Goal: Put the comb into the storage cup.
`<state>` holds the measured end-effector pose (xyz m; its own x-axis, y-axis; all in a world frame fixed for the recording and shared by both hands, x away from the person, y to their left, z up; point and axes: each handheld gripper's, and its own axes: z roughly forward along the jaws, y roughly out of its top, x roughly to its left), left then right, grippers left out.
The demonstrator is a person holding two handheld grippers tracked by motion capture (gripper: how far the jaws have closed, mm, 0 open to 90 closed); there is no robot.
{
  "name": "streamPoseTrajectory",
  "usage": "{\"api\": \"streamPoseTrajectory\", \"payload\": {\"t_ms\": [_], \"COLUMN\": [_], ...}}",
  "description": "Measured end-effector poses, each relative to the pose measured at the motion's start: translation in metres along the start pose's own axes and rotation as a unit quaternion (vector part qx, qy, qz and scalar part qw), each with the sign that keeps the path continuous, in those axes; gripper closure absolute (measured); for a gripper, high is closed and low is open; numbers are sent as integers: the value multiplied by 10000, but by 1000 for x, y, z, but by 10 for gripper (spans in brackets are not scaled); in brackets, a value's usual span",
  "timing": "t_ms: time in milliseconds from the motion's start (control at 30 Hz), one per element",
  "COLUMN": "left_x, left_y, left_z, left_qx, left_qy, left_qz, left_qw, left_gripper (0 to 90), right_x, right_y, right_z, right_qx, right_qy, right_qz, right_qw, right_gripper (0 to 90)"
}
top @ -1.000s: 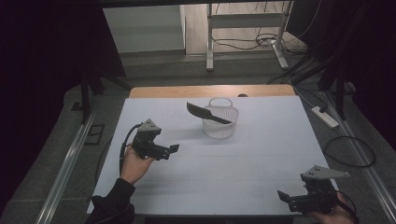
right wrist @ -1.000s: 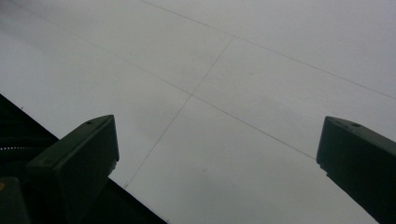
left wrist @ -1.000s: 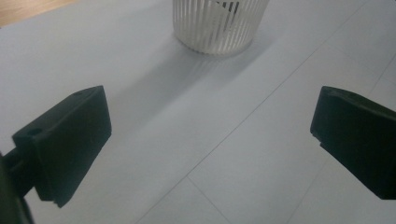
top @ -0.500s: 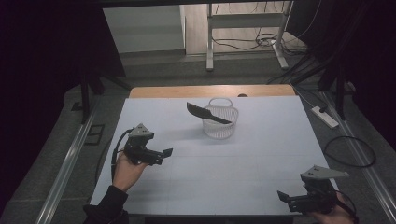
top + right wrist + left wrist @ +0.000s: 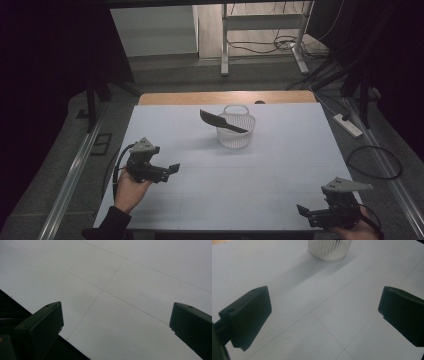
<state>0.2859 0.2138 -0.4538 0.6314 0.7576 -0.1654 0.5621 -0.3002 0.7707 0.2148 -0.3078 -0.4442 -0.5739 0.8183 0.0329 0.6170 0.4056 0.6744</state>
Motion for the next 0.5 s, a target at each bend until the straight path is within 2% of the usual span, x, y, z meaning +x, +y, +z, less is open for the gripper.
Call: {"api": "streamPoseTrajectory", "payload": {"t_ms": [300, 500], "left_x": [-2, -3], "left_y": [-9, -14], "left_z": [-9, -17], "left_qx": [-52, -75], "left_qy": [-76, -42], "left_qz": [-53, -71], "left_qw": [9999, 9999], "left_gripper": [0, 0], "right_x": [1, 1], "right_y": [0, 1], "right_z": [0, 1], "right_qx": [10, 18], "right_qy": [3, 6], "right_qz": [-49, -54], "right_qw": [10000, 10000], "right_gripper": [0, 0]}}
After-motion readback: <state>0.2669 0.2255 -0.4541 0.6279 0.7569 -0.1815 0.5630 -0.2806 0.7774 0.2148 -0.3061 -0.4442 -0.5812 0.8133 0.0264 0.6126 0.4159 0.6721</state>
